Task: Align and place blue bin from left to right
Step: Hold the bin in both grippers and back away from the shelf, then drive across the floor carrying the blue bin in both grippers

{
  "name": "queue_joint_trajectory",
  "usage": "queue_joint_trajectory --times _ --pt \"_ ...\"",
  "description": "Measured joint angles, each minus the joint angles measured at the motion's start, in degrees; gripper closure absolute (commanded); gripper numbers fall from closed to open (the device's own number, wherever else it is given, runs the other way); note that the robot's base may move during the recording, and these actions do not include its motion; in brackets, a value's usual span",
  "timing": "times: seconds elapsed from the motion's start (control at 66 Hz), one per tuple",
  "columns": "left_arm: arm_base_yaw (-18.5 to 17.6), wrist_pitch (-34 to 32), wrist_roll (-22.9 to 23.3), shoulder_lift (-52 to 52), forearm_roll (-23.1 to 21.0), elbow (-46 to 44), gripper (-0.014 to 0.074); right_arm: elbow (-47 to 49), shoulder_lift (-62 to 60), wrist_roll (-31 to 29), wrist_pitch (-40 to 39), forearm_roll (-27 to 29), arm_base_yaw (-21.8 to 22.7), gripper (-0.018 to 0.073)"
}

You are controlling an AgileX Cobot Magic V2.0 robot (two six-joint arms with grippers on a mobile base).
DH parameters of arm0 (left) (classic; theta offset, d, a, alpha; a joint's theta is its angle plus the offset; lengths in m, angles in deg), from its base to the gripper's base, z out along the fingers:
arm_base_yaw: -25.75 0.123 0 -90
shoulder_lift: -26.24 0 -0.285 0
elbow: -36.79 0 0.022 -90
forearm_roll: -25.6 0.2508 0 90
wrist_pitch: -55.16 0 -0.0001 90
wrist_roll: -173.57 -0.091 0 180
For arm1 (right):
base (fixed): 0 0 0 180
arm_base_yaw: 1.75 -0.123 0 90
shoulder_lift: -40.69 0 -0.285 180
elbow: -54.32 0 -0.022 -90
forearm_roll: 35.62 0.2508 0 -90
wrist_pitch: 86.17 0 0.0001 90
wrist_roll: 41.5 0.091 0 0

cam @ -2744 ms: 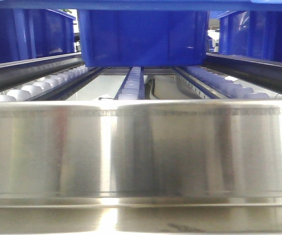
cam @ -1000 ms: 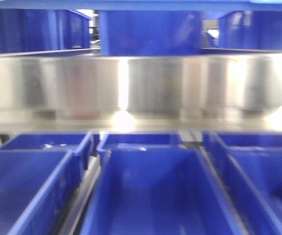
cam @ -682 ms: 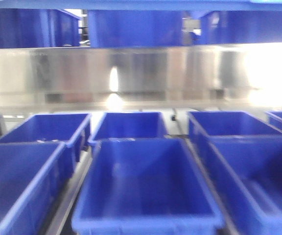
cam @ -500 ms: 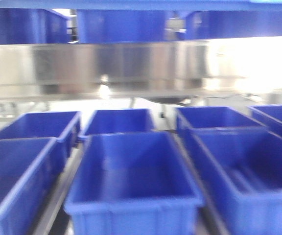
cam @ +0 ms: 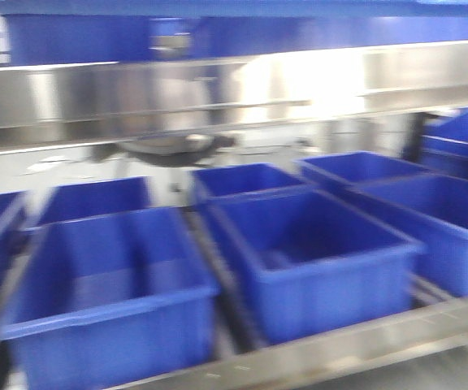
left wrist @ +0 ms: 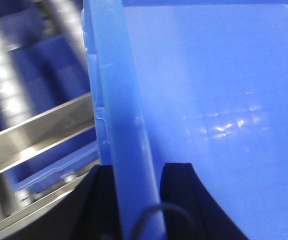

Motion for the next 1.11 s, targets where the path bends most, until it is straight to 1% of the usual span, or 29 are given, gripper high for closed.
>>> queue_joint_trajectory --times 1.107 --pt "0.0 -0.1 0.0 0.0 -0.1 0.0 0.0708 0.0 0.0 0.0 0.0 0.0 0.0 0.0628"
